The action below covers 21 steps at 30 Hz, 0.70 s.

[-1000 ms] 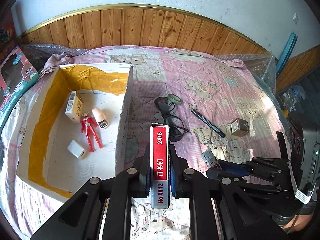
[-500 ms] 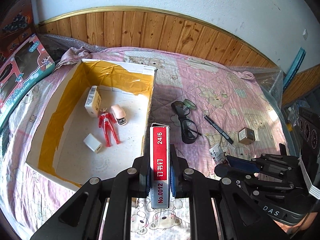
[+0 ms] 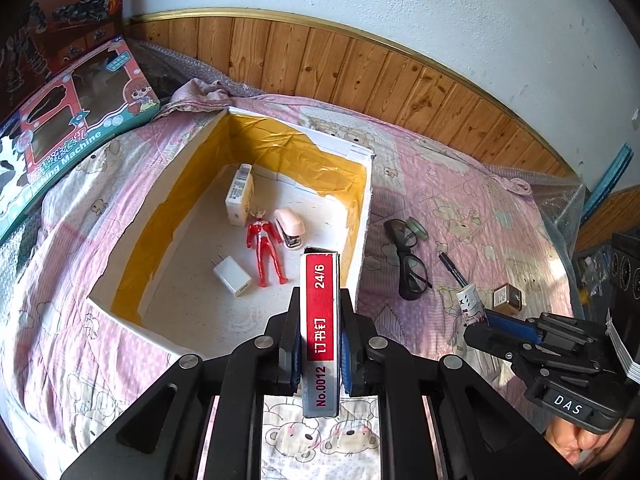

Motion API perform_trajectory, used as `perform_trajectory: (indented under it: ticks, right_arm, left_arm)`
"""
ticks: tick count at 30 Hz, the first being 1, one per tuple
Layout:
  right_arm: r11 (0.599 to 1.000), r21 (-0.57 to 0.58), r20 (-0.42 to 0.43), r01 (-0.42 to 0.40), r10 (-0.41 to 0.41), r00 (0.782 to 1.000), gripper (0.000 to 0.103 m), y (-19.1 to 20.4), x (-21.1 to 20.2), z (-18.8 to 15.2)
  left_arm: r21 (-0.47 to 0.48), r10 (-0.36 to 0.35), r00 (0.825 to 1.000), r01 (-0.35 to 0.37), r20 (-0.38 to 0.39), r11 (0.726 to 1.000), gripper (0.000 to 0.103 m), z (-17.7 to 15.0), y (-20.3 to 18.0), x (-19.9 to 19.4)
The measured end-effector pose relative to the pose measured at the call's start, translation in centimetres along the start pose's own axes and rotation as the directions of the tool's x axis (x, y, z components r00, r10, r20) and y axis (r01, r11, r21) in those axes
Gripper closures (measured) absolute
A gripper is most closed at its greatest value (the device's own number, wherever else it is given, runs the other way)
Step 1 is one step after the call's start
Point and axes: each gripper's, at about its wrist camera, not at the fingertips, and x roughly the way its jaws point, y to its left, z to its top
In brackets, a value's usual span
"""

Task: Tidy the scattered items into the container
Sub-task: 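Carry the lighter and red staple box with both tools over the cardboard box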

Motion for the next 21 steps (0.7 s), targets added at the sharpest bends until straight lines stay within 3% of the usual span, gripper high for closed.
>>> perform_trajectory:
  ticks: [21]
  right_arm:
    - [0.995, -0.068, 0.001, -0.072, 0.072, 0.997, 0.084, 2.7, 1.4, 3.1]
  left_arm:
    - [-0.085, 0.045, 0.999, -0.044, 0.007, 0.995, 0.088, 1.2, 3.5, -0.2]
